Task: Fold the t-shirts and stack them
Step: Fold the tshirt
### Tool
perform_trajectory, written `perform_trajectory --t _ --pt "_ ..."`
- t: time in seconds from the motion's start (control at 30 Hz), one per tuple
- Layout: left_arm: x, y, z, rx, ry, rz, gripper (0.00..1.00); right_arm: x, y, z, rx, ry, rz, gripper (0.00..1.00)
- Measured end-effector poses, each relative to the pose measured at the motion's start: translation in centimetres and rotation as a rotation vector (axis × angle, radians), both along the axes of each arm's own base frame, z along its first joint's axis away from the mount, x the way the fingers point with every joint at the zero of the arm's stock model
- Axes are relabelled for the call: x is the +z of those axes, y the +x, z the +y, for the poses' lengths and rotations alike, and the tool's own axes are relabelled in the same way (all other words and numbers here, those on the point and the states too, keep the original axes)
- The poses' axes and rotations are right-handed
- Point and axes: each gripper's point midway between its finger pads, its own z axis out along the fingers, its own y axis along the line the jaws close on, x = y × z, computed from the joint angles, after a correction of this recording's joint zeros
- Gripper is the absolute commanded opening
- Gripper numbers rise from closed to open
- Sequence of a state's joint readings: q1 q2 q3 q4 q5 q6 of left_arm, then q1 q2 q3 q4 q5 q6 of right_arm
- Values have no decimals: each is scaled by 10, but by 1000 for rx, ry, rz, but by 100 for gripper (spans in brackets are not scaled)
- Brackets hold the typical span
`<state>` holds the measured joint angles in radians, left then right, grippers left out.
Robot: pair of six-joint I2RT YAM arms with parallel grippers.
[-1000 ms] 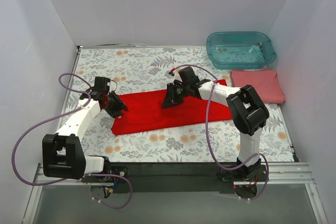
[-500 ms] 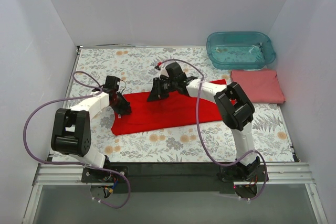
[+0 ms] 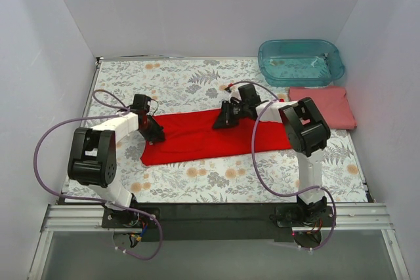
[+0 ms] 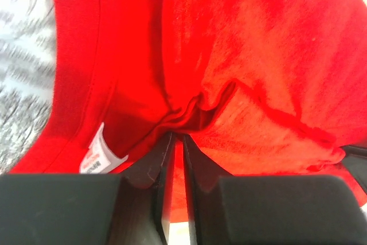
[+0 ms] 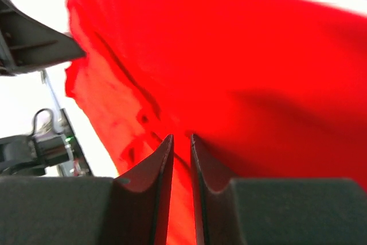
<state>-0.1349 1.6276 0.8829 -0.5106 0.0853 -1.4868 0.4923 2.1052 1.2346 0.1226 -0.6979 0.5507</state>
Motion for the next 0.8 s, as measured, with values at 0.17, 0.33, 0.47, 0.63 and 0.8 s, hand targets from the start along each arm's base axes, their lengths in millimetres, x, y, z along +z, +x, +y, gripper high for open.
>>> perform_trajectory --t 0.17,0.33,0.47,0.63,0.8 --pt "3 40 -2 -37 22 -15 28 10 16 -41 -50 -72 -86 27" --pt "13 121 -1 -98 95 -131 55 40 16 -72 -84 -223 -256 34" --pt "26 164 1 -104 154 -223 65 37 3 -108 -130 -393 -317 43" --pt "63 158 -15 -87 224 -303 66 12 -9 -147 -152 -597 -301 46" --pt "95 115 -54 -119 201 -356 56 3 -16 -163 -139 -679 -285 46"
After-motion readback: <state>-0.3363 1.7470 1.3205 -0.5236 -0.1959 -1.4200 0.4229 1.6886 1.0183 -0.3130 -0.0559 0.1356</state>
